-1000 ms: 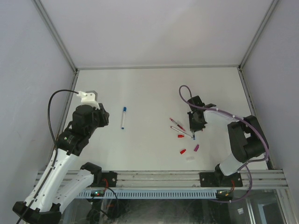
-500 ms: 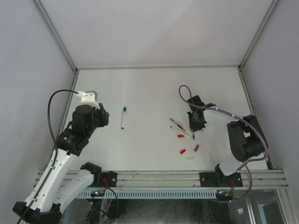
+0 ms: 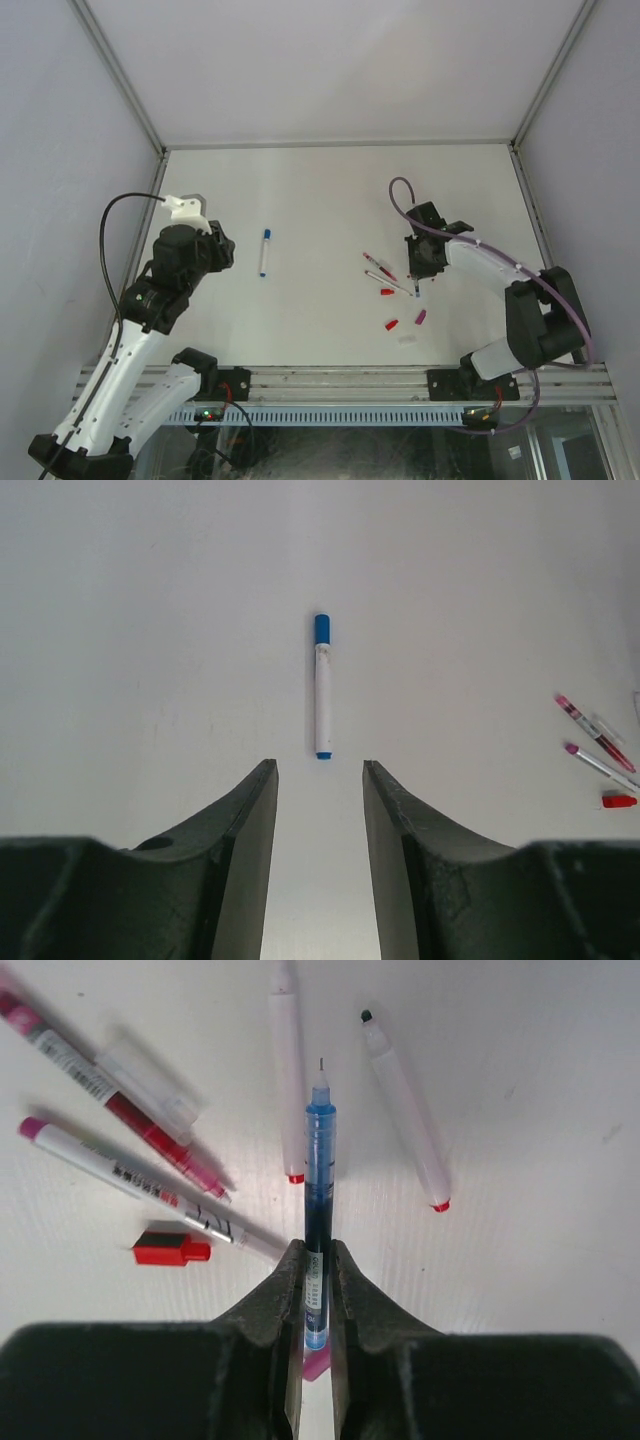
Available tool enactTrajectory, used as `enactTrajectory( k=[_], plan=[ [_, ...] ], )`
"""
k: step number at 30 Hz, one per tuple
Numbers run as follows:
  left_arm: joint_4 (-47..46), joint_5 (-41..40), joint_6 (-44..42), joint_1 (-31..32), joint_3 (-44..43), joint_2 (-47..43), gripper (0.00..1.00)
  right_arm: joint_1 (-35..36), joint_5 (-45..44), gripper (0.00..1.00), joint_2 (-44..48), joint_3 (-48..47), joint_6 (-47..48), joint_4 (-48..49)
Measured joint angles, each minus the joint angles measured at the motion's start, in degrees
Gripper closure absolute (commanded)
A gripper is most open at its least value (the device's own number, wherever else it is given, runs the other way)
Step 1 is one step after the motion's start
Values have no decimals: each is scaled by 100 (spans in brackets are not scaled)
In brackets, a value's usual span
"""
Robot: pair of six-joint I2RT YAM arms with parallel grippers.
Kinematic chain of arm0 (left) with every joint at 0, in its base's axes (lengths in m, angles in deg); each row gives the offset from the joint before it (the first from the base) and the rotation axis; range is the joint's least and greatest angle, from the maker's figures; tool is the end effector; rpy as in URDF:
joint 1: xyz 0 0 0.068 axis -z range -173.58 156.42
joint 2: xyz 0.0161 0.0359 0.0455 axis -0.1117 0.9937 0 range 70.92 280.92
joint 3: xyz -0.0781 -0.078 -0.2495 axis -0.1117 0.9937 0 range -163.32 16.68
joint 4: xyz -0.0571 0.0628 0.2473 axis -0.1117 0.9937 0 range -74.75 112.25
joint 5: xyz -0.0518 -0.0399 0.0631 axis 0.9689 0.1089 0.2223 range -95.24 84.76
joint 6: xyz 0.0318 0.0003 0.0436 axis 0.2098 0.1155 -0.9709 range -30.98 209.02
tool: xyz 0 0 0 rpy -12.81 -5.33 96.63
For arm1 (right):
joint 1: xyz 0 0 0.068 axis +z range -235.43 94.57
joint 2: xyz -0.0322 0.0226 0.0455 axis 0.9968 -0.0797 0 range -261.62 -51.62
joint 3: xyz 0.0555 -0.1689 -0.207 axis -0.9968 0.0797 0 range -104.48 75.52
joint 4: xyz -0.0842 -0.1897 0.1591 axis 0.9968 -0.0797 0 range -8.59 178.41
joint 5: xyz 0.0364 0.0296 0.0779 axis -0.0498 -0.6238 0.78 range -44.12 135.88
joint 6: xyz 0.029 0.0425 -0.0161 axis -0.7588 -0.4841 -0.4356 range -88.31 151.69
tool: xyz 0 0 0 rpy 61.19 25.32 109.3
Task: Insert the pens into the pen caps
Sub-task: Pick up the pen from the center of the board.
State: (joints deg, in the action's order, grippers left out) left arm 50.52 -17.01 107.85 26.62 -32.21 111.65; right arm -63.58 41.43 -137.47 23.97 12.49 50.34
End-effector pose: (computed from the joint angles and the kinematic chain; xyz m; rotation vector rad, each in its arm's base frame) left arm 0.1440 -0.0453 0.3304 -0.1037 2.0375 -0.2181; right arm 0.2519 0.0980 0.1840 -0.0481 2.8256 0.0510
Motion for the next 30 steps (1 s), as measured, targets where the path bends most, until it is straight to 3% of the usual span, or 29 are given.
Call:
enactTrajectory(
  k=[9,15,25,30],
  plan=[
    [-476,656,472,-15,616,-280,54,702,396,96,901,17,-72,-7],
    [-949,1113,1054,107,1178,-546,53,1600,1003,96,1394,243,-492,758],
    [-2568,1069,2208,1740,1733,-588,51,2835,1340,96,1711,588,-1434,2662],
    [-3353,859,2579,2288,1880,-330,51,3110,1386,96,1720,588,-1637,3370]
  ],
)
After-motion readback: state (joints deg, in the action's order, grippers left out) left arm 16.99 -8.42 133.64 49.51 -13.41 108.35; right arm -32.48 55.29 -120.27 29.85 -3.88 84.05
